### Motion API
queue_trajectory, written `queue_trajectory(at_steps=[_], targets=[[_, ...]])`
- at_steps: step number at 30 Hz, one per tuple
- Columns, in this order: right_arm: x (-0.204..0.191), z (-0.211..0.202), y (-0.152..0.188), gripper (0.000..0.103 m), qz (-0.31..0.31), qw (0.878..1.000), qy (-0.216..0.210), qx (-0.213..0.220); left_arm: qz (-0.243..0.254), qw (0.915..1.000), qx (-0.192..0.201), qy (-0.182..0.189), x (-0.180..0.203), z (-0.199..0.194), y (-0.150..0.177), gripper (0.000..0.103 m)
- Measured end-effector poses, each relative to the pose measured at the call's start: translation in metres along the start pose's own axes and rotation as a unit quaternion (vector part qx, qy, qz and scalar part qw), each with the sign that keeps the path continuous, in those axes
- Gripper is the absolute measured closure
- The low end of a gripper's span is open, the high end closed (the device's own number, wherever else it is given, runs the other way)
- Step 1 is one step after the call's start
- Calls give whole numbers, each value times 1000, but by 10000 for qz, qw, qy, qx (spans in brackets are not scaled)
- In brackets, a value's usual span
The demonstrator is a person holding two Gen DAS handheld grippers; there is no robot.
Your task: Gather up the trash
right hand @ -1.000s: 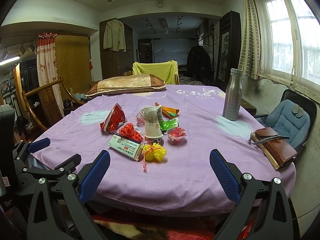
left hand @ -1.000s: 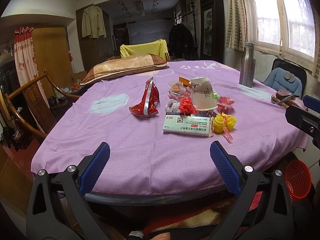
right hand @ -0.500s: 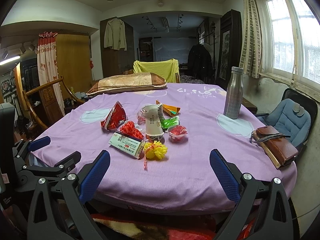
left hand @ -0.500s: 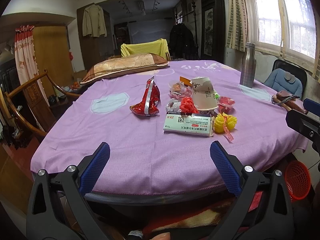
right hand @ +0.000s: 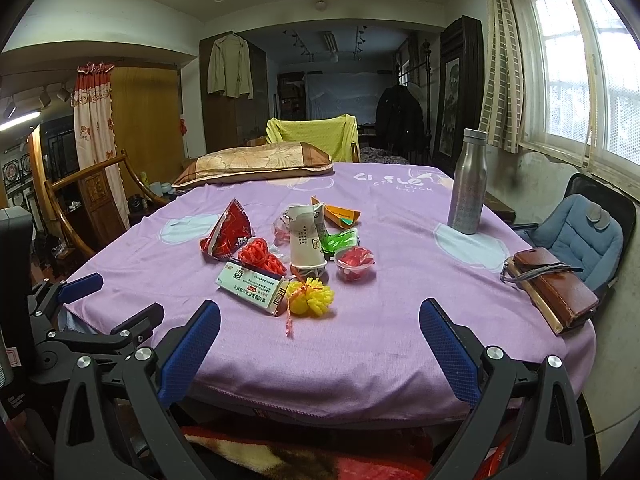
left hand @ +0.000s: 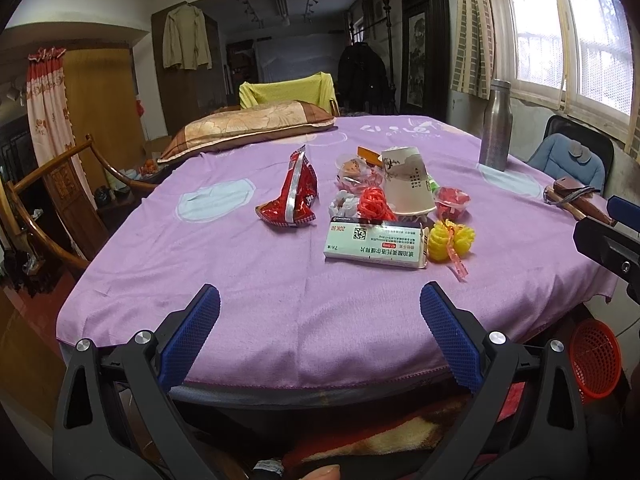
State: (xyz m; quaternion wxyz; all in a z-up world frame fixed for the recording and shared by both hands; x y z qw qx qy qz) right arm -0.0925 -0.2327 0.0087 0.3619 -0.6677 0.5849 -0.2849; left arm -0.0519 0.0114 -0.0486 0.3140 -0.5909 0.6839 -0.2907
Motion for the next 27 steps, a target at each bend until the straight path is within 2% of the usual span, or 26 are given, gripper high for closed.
queue_trajectory(at_steps=[11,15,20,27], targets=[[11,37,6,6,118,9994,-151,-301,-211,9986,-392,280,-11,44,2,7],[19,59,6,6,157,9987,-206,-435,-247,9955,-640,660,-7,64,-3,7],[35,82,7,6,227,9980,-159,-562,-108,9900,-982,1004,18,95,-16,7],[68,99,9,6,494,9965,46,-670,410,9841,-1237,1208,71,130,-40,7]])
Point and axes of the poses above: each gripper's, at about its wrist camera, not at the fingertips, and z roughly the way its jaws point, x to its right, y to its underside, the point moved 8 cm from there along z, roughly the way its jaws point, and after that the axes turned 7 degrees about -x, right-handed, at the moved point
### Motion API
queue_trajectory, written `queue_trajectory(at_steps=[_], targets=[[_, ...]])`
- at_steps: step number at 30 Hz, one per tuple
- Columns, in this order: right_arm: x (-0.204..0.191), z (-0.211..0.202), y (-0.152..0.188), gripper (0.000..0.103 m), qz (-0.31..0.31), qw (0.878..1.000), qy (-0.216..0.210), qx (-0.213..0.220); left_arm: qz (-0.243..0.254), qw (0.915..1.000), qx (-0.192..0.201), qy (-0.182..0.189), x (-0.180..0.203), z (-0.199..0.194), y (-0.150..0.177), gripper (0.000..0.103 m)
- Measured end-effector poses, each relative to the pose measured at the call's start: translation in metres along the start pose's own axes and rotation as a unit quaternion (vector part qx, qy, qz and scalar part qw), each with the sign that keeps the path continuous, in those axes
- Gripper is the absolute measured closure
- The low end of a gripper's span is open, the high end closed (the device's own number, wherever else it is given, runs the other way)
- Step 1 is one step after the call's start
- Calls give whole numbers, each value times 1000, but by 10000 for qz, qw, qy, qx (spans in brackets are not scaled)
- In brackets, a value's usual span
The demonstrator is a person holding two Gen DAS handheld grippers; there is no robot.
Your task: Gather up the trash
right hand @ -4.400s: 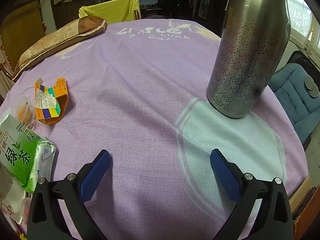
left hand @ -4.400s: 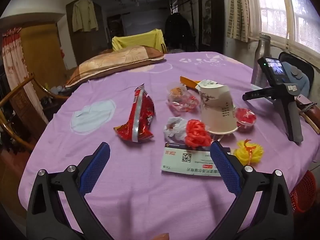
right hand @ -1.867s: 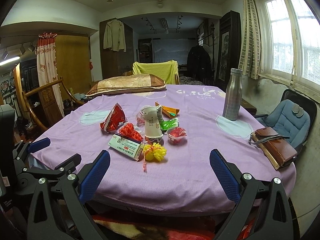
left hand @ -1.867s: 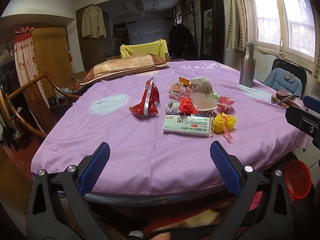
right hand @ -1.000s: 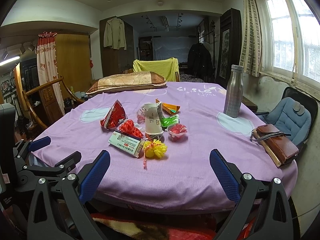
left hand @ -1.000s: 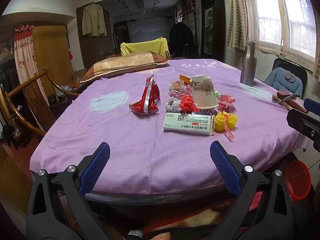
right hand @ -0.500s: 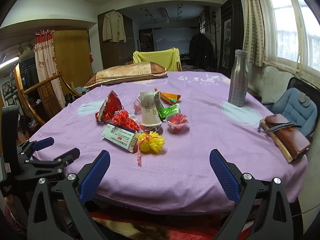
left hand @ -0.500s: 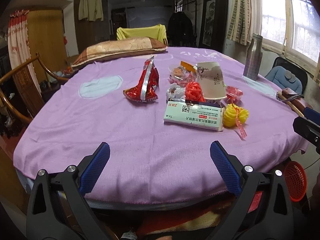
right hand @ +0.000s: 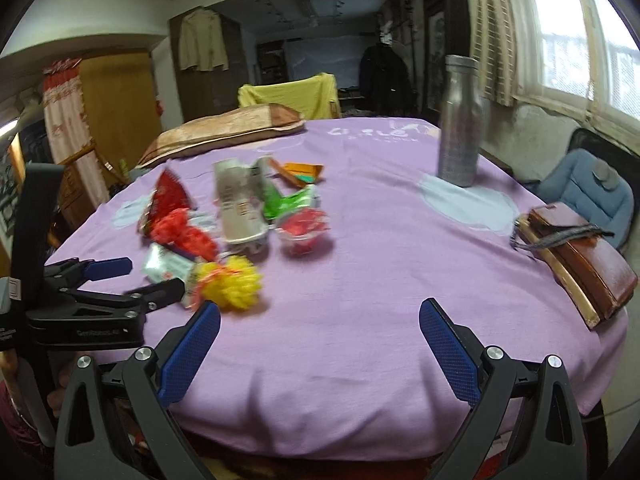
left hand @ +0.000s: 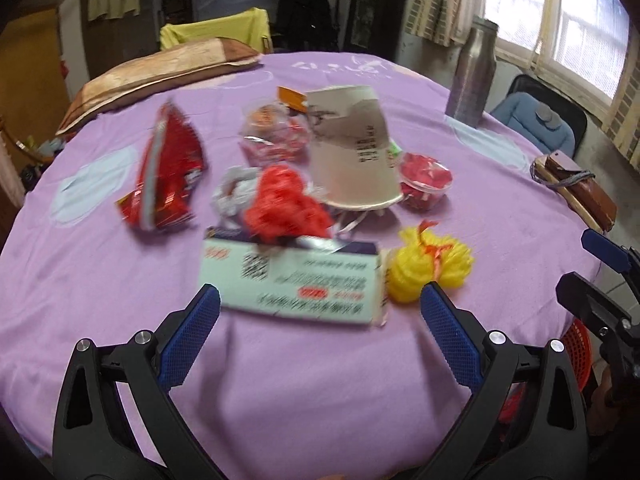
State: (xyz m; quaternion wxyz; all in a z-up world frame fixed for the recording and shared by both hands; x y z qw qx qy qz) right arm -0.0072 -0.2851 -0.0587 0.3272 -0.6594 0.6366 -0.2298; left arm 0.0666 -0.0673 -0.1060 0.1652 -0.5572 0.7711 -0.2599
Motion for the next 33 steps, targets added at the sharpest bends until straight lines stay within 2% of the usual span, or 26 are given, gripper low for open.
queue_trajectory(at_steps=[3,5,8,12,15,19,21,22,23,24,25,26,28,33], targets=[[15,2,-2,6,233,9997,-51,-11,110,9998,-115,-137,1,12,-6,7],[18,5,-3,6,304,9994,-137,-33,70,9992,-158,-371,-12,14,-5,7],[9,13,-6,6,239,9991,-349,-97,-270,9964,-202,-782,-57,6,8,7],[-20,27,-10,6,-62,9974,-663,-264,-768,9915,-180,-1038,-106,-17,26,7],[-47,43,-14,6,-365,9954,-788,-401,-828,9917,-54,-985,-115,-32,32,7],[-69,67,-19,6,-578,9931,-771,-671,-755,9954,-28,-591,-101,-34,30,7],[-76,78,-19,6,-547,9918,-823,-811,-663,9965,-61,-506,-92,-28,24,7],[-77,81,-19,11,-543,9917,-812,-836,-648,9968,-93,-467,-89,-25,21,7],[-77,83,-19,38,-554,9919,-782,-831,-658,9970,-128,-395,-86,-21,19,7],[-75,84,-17,55,-594,9917,-775,-840,-683,9970,-163,-330,-83,-19,18,7],[-74,83,-17,64,-569,9908,-880,-862,-731,9968,-229,-228,-80,-14,15,7],[-70,79,-17,65,-452,9904,-1027,-805,-750,9967,-267,-172,-78,-11,13,7],[-61,69,-20,65,-365,9924,-1003,-612,-820,9959,-350,-145,-75,-1,5,7],[-41,46,-22,65,-400,9954,-820,-300,-1014,9917,-609,-498,-80,23,-6,7]])
Point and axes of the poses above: each gripper's, at about its wrist camera, not at the fingertips, and z roughly the way its jaws point, x to its right, y to its underside, the point moved 8 cm from there along z, roughly the way its jaws point, and after that the axes turned 7 degrees about -x, right-handed, at the moved point
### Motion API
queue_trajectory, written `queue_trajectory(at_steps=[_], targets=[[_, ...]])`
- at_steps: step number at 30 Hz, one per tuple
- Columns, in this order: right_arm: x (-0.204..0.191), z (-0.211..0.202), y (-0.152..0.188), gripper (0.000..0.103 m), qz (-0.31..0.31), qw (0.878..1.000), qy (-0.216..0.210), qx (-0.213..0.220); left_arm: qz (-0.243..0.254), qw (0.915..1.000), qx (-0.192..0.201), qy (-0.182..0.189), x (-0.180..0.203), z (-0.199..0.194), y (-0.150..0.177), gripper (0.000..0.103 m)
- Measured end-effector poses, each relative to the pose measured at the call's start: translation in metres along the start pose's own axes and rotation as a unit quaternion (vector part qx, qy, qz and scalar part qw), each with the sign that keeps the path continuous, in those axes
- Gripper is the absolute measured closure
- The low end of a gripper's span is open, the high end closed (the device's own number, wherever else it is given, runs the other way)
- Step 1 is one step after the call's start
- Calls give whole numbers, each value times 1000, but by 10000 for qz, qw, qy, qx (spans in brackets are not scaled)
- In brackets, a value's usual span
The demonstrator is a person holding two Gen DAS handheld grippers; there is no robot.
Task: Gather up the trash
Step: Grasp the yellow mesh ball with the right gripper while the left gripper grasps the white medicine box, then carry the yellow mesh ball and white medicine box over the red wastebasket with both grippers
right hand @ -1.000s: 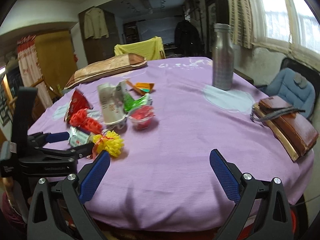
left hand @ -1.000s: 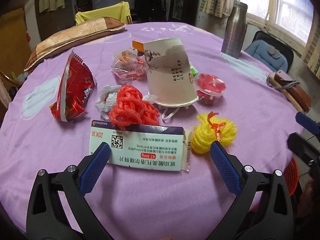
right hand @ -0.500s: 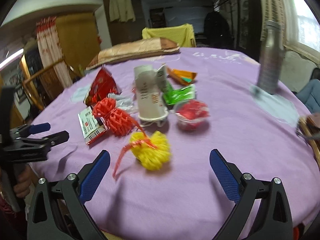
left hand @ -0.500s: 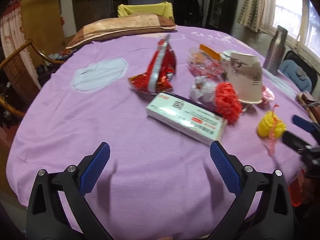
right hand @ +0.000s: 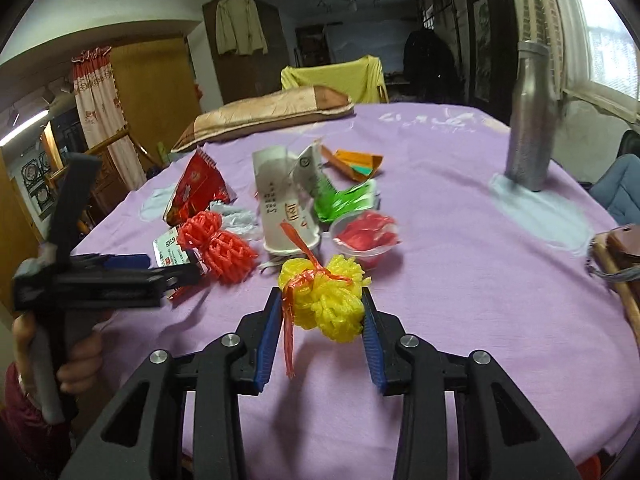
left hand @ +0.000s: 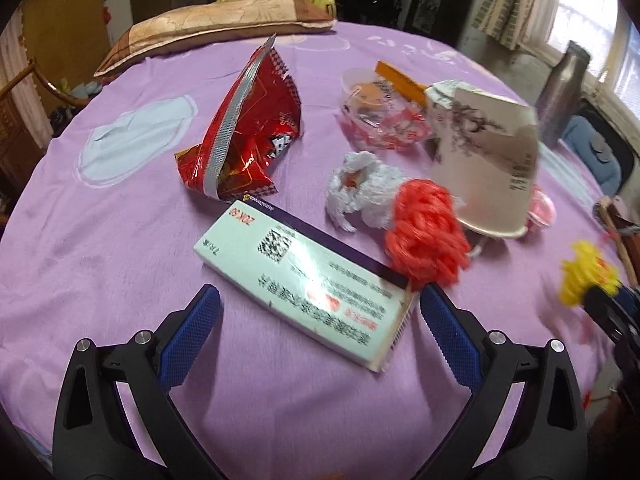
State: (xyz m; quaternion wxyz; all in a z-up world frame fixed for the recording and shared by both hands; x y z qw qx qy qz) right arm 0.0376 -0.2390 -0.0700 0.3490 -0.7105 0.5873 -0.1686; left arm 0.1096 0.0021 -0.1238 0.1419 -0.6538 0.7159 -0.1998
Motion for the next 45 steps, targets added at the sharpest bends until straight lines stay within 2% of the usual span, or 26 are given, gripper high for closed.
queue_trajectory(at_steps=[3,7,10,12,17,19,20,21,22,23,25,34,45], targets=[[5,-6,2,65,12,10000,-44,27,20,9997,13,-226,-14,-4,1,7],[6,-8,3,65,32,9998,-191,90,-10,9954,164,-945,-59,-23,16,7],[2,-6,3,65,38,9995,-292,101,-380,9977,55,-554,-80,-32,26,7],[1,-4,4,65,48,9994,-337,75,-417,9983,60,-391,-79,-33,24,7],[1,-5,9,64,45,9997,-247,18,-99,9985,81,-530,-57,-19,5,7],[1,-7,10,64,60,9997,-253,36,-174,9974,52,-694,-62,-12,-3,7],[1,-8,10,64,54,9997,-247,49,-214,9972,54,-714,-64,-10,-4,11],[1,-7,10,64,44,9997,-234,60,-269,9970,41,-720,-68,-8,-5,31],[1,-8,10,64,39,9997,-226,73,-318,9975,-42,-631,-71,-5,-4,42],[1,-8,10,64,39,9997,-217,84,-363,9981,-57,-503,-72,-5,-3,43],[3,-9,9,64,49,9997,-198,96,-458,9985,43,-303,-75,-11,0,52],[8,-36,14,64,55,9994,72,326,-121,9972,737,-56,-47,-67,5,52],[42,-100,35,64,274,9947,675,731,747,9888,1213,452,45,-119,14,52]])
Point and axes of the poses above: each gripper's, at about its wrist camera, not at the fingertips, and z roughly the way its jaws point, x to its right, y to its underside, the point moved 8 cm from there along z, roughly the way its jaws point, and after that the axes turned 7 degrees about -x, right-handed, at the moved point
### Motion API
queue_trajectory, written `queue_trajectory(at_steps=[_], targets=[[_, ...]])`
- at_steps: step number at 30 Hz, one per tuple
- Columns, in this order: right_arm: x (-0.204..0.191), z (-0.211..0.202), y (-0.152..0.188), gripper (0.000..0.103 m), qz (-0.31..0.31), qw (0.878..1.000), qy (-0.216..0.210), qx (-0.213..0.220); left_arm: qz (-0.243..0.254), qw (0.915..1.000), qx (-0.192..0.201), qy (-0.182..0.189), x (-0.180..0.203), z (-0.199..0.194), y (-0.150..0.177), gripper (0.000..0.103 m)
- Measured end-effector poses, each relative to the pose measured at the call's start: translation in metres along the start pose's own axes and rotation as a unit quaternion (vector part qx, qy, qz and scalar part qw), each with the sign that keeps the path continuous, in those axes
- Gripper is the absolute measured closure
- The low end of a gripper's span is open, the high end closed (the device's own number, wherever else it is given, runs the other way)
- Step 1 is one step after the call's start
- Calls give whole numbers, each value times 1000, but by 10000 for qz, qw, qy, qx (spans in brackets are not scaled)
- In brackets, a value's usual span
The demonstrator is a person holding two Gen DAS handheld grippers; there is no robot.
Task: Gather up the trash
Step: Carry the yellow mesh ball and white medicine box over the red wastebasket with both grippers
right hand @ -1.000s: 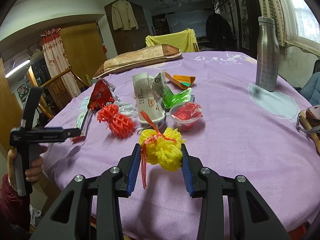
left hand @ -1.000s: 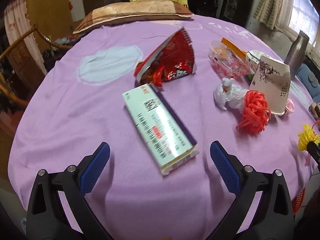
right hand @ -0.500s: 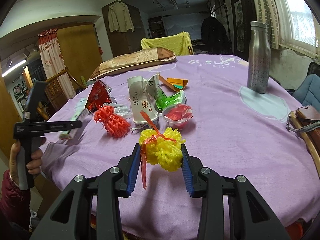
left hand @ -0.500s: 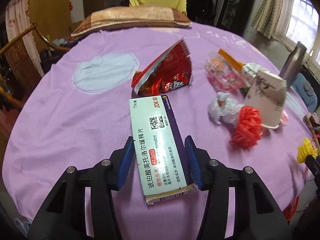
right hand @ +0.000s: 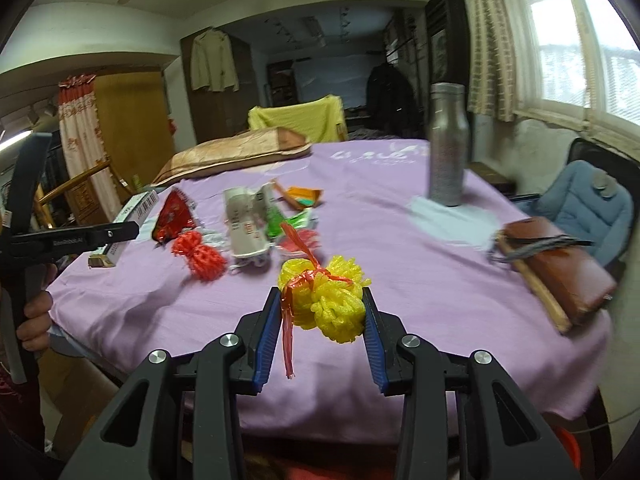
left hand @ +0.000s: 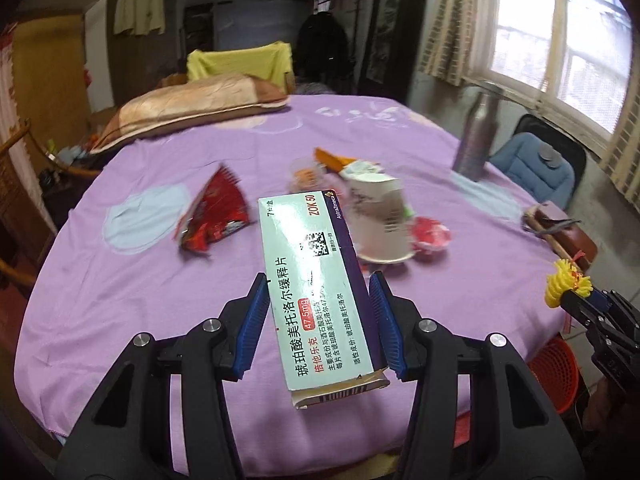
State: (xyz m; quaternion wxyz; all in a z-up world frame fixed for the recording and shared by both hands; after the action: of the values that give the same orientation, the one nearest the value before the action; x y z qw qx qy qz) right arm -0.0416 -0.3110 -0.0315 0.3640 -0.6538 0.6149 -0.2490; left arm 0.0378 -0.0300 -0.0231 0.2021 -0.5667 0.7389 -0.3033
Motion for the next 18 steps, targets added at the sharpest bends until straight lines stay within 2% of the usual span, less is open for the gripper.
queue_trajectory(at_steps=[9,18], targets=[[72,-60,25,64,485,9958,732,259,804,9951,160,549,101,-12,-8,52],[149,-94,71,64,1062,9826,1510,221,1688,9782,57,1209,219,-8,0,52]])
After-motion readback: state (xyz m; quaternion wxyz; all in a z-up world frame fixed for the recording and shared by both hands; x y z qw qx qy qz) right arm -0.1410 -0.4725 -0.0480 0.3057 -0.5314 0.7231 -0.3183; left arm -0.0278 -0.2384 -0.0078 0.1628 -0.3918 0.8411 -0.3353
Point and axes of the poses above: each gripper's, at about its wrist camera, not at the fingertips, and z roughly the way its jaws point, x to its right, y to its underside, the point moved 8 cm from there along z, roughly the way its jaws point, and after that the axes turned 7 degrees about -x, right-handed, at the moved point
